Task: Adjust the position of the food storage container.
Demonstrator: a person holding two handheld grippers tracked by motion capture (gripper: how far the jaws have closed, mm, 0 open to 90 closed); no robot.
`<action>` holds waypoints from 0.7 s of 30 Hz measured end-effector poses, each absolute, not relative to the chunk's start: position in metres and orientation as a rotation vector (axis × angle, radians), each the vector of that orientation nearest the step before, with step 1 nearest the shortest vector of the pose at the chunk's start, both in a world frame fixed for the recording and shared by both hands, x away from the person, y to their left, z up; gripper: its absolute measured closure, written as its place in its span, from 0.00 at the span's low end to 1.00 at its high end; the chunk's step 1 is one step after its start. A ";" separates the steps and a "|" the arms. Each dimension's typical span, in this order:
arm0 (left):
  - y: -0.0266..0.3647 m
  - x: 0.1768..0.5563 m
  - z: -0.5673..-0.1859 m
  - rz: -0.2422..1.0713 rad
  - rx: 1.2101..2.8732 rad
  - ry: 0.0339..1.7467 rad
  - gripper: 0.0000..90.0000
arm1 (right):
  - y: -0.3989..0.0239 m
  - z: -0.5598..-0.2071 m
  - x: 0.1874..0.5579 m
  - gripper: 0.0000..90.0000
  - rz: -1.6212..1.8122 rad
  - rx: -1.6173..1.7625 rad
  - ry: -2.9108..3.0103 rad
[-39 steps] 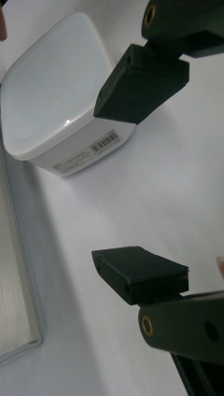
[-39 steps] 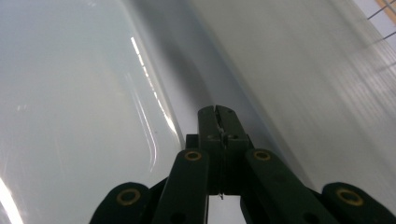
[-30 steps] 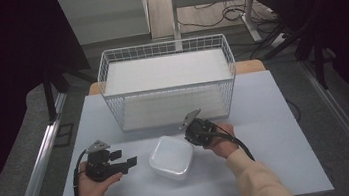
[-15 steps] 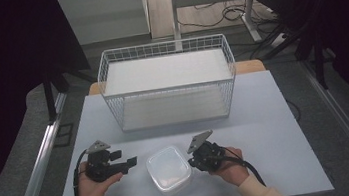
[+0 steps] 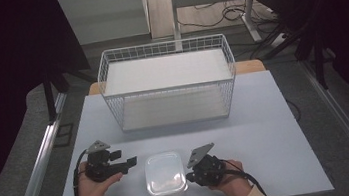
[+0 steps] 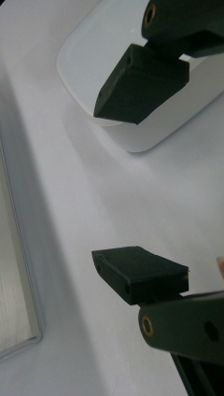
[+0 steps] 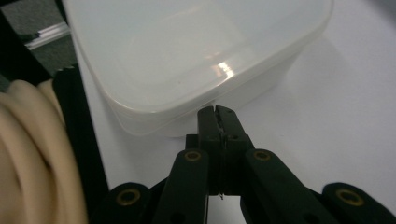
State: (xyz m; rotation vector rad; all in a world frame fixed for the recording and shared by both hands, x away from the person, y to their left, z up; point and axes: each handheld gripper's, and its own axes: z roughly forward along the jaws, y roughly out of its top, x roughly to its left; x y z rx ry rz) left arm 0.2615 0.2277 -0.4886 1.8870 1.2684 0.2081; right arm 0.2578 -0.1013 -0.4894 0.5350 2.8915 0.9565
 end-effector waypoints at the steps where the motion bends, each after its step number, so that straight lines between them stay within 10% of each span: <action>1: 0.228 0.261 -0.488 0.207 1.886 1.269 0.30 | -0.100 -0.489 0.257 1.00 0.951 0.528 2.892; 12: 0.231 0.260 -0.485 0.176 1.845 1.271 0.30 | -0.134 -0.477 0.265 1.00 1.154 0.742 2.745; 16: 0.231 0.259 -0.484 0.167 1.846 1.262 0.30 | -0.143 -0.475 0.266 0.57 1.237 0.867 2.605; 21: 0.233 0.258 -0.480 0.184 1.826 1.275 0.29 | -0.147 -0.477 0.270 0.35 1.293 0.998 2.552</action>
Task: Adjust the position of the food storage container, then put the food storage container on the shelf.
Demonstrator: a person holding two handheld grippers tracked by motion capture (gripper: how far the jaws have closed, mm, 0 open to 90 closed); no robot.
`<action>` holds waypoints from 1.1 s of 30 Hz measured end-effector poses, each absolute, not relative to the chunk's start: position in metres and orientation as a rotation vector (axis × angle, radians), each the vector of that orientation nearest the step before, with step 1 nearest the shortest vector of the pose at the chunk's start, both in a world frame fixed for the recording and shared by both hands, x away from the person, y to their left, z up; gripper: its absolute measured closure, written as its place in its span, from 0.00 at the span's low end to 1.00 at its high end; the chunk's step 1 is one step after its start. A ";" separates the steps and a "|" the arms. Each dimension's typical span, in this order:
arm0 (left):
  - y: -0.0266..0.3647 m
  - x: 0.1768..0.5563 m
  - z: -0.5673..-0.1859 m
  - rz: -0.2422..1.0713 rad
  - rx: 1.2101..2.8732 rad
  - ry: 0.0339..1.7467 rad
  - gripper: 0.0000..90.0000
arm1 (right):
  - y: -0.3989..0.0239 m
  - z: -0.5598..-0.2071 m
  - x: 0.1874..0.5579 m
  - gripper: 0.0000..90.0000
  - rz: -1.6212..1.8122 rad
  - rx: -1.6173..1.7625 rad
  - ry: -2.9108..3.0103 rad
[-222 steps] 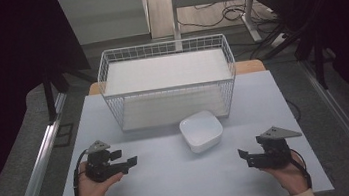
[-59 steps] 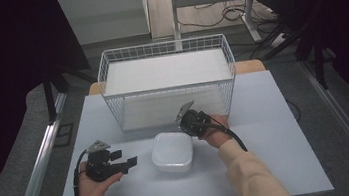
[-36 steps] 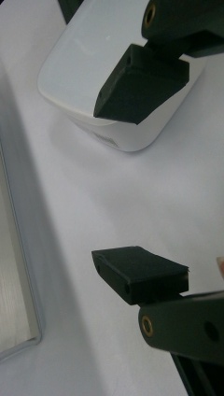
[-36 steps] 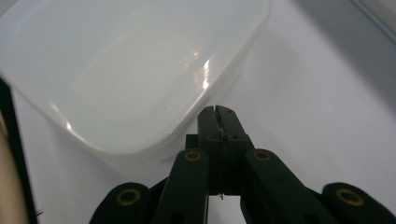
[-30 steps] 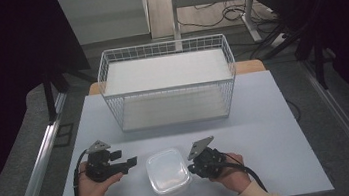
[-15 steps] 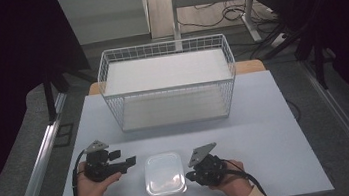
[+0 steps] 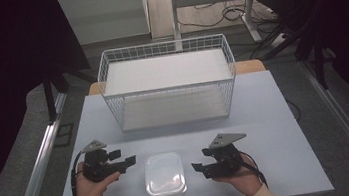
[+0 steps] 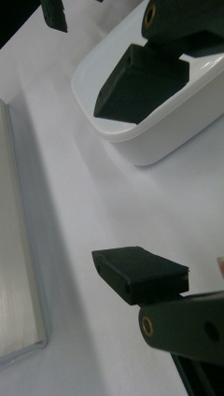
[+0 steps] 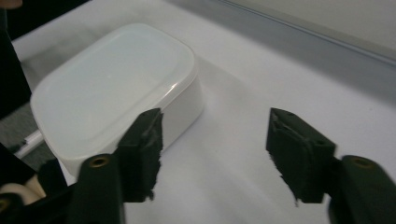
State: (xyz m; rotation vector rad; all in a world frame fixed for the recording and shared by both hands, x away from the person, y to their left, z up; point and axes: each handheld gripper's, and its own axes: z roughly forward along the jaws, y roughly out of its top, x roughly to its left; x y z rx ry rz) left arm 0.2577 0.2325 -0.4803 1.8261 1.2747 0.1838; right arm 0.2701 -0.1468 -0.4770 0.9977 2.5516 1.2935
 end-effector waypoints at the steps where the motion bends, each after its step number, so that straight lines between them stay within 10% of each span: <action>1: 0.233 0.257 -0.479 0.186 1.814 1.279 0.28 | -0.147 -0.477 0.270 0.31 1.291 1.010 2.546; 33: 0.224 0.233 -0.479 -0.112 1.721 1.263 0.27 | -0.124 -0.478 0.260 0.34 1.433 1.257 2.542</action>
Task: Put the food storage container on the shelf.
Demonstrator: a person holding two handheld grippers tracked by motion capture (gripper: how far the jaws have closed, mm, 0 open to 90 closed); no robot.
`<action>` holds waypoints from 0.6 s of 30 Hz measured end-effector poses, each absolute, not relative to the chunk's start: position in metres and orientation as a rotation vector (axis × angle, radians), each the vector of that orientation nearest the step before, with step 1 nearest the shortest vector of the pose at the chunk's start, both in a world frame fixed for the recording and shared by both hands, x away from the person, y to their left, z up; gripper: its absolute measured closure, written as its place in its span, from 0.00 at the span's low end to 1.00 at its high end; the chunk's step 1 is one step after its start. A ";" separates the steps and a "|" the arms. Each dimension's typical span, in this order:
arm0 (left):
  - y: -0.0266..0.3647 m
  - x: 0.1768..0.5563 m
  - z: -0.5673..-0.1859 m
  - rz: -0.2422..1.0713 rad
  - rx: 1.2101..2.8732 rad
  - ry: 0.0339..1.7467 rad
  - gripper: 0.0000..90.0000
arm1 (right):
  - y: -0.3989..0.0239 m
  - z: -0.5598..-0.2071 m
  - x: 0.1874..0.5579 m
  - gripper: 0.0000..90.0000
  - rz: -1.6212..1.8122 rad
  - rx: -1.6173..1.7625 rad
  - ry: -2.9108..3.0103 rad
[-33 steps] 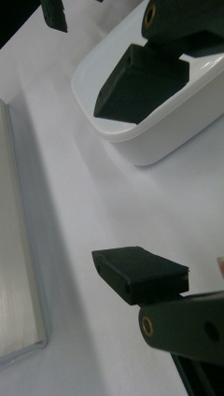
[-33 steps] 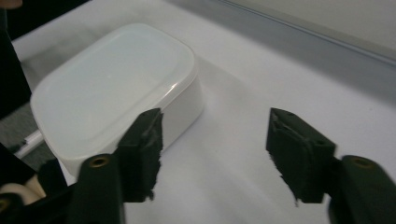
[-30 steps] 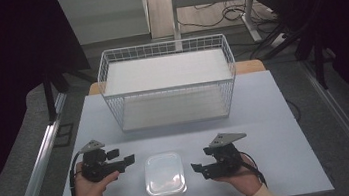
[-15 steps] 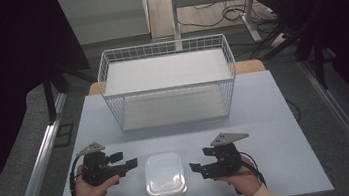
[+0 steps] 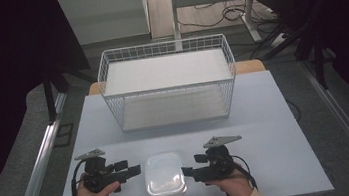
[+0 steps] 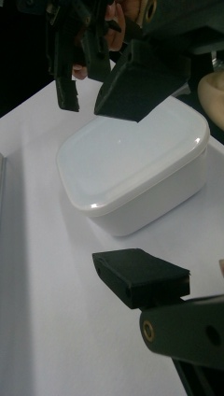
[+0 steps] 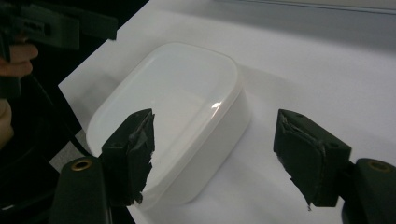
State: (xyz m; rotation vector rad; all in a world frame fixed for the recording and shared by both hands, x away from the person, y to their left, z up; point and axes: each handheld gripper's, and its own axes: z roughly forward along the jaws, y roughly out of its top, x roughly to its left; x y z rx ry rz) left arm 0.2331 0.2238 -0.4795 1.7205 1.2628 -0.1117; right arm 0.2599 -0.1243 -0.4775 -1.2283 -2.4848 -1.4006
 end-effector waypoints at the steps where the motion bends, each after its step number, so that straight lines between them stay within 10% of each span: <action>1: 0.223 0.233 -0.481 -0.118 1.717 1.265 0.28 | -0.123 -0.478 0.260 0.35 -1.402 -1.233 -2.470; 18: 0.211 0.238 -0.500 -0.240 1.712 1.283 0.32 | -0.108 -0.494 0.265 0.39 -1.334 -1.271 -2.347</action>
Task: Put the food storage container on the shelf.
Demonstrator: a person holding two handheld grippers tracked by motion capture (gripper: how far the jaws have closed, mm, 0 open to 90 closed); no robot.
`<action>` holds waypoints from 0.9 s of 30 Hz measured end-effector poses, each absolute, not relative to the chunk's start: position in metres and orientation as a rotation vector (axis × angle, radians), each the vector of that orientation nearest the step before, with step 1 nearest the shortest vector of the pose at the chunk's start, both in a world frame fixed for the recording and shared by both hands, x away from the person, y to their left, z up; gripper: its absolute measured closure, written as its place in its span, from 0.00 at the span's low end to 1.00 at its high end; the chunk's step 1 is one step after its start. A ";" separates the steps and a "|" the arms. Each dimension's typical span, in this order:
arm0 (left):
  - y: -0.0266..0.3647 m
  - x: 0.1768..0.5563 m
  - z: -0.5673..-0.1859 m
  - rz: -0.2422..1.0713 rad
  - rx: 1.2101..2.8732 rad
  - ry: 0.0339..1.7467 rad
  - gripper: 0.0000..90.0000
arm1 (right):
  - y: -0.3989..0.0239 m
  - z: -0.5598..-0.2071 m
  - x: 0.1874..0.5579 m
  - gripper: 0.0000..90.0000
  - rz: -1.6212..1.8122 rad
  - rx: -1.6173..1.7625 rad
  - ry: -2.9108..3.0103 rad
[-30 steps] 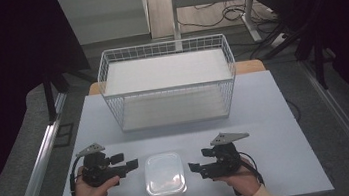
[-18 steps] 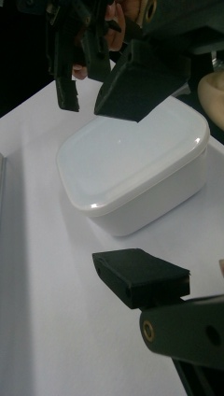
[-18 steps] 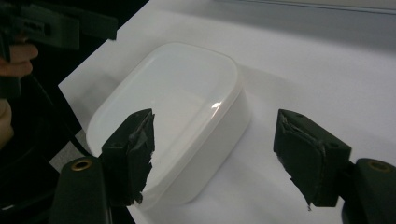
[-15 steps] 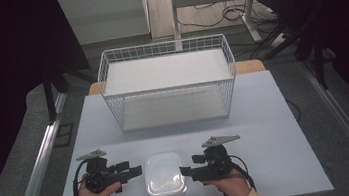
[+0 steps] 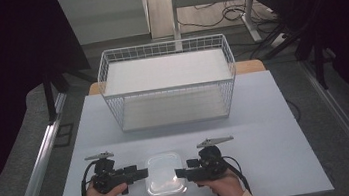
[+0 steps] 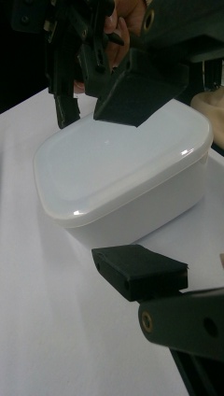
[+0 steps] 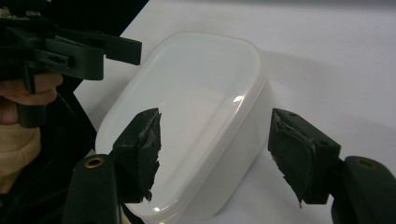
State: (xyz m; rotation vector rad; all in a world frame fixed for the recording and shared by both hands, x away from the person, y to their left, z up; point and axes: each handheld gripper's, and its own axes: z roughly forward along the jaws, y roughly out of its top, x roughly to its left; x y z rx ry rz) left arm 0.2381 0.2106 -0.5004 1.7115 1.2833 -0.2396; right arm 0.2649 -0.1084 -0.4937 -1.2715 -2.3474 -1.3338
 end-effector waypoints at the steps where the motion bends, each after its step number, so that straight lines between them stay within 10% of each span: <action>1: 0.210 0.238 -0.501 -0.245 1.712 1.285 0.32 | -0.108 -0.494 0.265 0.39 -1.330 -1.274 -2.347; 27: 0.202 0.234 -0.510 -0.307 1.696 1.319 0.65 | -0.112 -0.502 0.264 0.71 -1.319 -1.346 -2.185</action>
